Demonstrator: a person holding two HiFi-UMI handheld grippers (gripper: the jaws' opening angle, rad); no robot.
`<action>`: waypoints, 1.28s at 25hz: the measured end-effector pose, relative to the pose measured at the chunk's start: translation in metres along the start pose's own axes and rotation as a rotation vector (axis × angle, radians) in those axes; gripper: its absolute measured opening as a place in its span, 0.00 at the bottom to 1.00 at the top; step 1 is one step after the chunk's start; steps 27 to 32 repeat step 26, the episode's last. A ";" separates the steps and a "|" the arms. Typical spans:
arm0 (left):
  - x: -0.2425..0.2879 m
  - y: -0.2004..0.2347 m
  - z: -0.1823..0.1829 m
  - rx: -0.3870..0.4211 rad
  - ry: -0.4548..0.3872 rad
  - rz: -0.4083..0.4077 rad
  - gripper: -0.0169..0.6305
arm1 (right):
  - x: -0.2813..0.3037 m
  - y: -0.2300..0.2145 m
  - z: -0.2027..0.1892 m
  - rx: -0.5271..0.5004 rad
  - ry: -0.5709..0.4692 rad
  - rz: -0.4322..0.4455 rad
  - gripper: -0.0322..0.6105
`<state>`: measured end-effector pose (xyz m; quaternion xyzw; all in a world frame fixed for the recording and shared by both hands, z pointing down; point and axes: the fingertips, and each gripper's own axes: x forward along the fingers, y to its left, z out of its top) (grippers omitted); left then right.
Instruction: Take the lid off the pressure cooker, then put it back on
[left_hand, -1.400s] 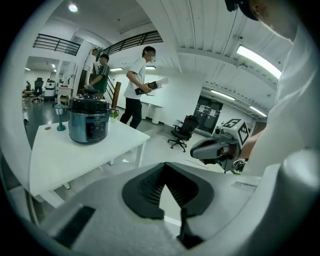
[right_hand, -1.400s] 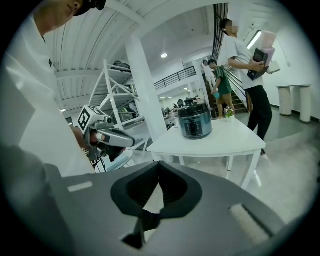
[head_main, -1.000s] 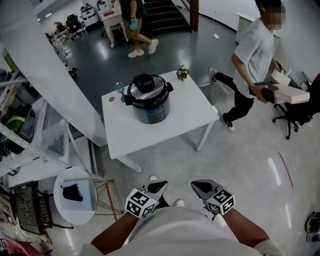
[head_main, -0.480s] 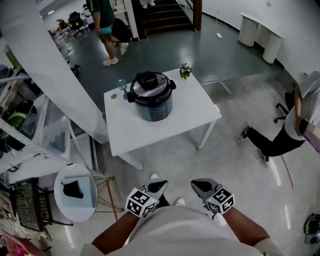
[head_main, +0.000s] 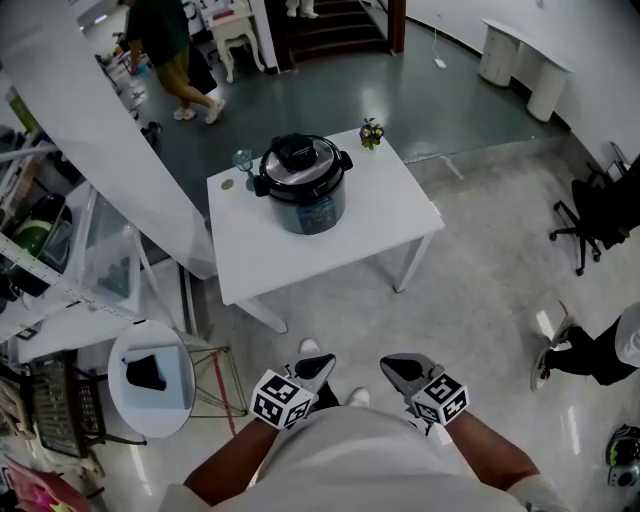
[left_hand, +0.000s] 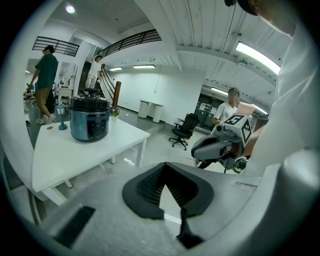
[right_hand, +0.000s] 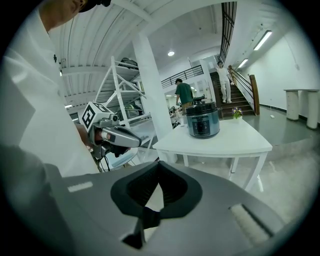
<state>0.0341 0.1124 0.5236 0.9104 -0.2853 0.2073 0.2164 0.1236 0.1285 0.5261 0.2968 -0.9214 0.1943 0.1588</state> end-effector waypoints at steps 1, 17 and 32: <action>0.001 0.000 0.000 -0.001 0.001 -0.001 0.04 | 0.000 0.000 -0.001 0.001 0.002 0.000 0.07; 0.012 -0.003 -0.002 -0.006 0.023 0.000 0.04 | -0.004 -0.006 -0.006 0.008 0.005 0.003 0.07; 0.024 -0.009 -0.002 0.003 0.035 -0.010 0.04 | -0.011 -0.016 -0.012 0.013 -0.002 -0.008 0.07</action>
